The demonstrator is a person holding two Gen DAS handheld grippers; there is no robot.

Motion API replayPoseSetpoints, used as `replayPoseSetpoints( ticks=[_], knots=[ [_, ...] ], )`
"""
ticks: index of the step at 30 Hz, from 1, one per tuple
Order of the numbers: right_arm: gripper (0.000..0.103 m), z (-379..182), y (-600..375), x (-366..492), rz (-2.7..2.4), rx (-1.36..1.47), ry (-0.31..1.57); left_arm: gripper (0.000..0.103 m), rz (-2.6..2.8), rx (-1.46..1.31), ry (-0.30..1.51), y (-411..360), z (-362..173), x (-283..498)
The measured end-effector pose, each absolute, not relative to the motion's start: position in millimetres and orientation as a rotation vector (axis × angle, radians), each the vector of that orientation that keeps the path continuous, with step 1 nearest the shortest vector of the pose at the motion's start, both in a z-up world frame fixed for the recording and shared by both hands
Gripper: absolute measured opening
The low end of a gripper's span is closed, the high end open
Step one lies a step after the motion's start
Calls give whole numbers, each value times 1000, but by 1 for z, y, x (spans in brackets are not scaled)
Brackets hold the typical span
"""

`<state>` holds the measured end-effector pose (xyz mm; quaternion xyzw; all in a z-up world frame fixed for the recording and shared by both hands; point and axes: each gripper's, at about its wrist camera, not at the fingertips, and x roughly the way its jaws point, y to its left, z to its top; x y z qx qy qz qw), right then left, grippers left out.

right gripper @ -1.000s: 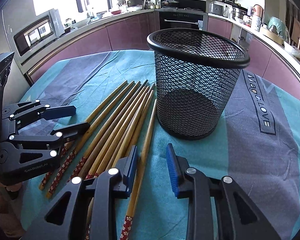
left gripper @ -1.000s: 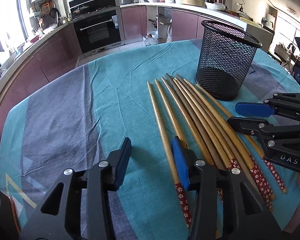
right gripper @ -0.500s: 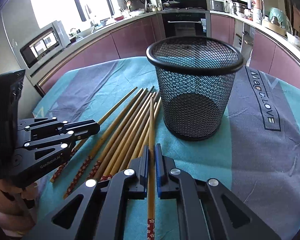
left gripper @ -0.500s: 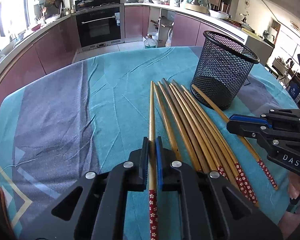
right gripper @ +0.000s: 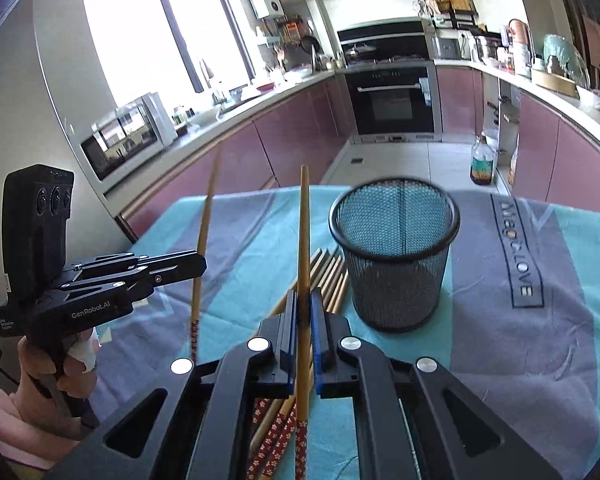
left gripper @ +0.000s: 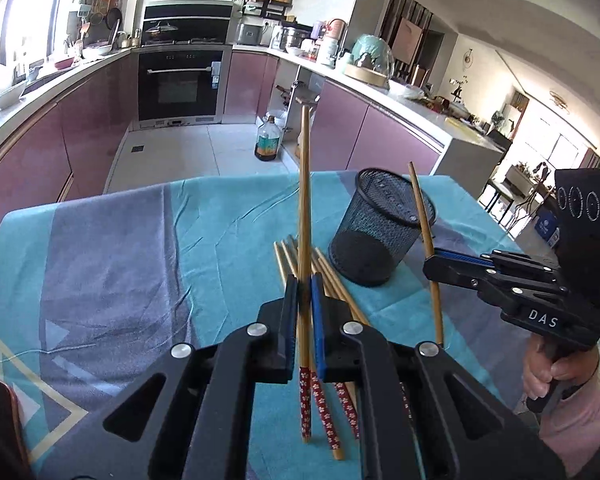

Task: Organize utensils
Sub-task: 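Lift the held chopstick upright with the left tool while the right tool lifts its own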

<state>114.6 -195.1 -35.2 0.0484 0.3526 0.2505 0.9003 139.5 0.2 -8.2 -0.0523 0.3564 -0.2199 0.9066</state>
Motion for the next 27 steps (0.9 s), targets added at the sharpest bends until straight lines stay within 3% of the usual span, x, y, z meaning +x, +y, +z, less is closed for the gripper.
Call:
replayPoseSetpoints(
  ticks=[27],
  knots=[
    [5, 72, -241, 128, 512, 111, 416, 7, -596, -143, 467, -57, 147, 143]
  ],
)
